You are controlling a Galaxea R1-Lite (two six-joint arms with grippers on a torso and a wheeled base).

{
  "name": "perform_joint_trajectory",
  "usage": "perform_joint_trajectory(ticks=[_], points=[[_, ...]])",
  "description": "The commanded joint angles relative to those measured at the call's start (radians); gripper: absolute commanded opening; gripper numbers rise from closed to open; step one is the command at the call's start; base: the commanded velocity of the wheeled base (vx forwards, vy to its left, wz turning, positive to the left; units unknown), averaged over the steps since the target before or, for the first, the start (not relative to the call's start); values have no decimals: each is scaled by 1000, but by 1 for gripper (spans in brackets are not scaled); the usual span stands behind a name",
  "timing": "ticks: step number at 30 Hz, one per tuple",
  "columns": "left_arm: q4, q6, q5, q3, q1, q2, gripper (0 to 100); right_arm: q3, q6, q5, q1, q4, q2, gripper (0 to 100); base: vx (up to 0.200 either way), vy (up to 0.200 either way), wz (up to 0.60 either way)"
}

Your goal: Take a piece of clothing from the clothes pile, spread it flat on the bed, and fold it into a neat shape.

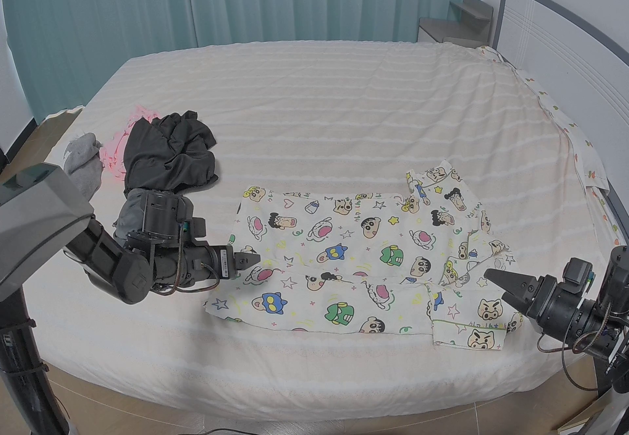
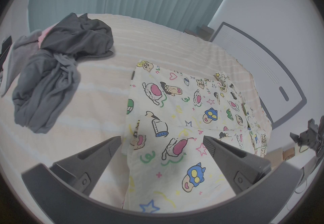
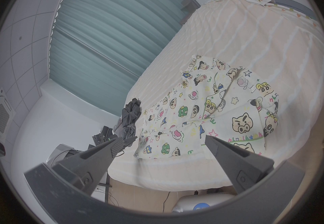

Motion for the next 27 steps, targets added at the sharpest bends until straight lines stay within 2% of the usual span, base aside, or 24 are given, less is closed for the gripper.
perform_joint_trajectory(ticks=[1, 7, 18, 19, 27], points=[[-31, 16, -22, -27, -6, 99, 100, 16, -2, 0, -15, 0, -36, 100, 0, 0, 0], [-89, 11, -25, -26, -13, 131, 100, 18, -2, 3, -15, 0, -33, 100, 0, 0, 0], [-97, 6, -31, -29, -11, 147, 100, 33, 0, 23, -15, 0, -25, 100, 0, 0, 0], [-97, 6, -31, -29, -11, 150, 0, 33, 0, 23, -15, 0, -25, 100, 0, 0, 0], [-97, 3, -30, 10, -6, 148, 0, 36, 0, 26, -10, 2, -11, 100, 0, 0, 0]])
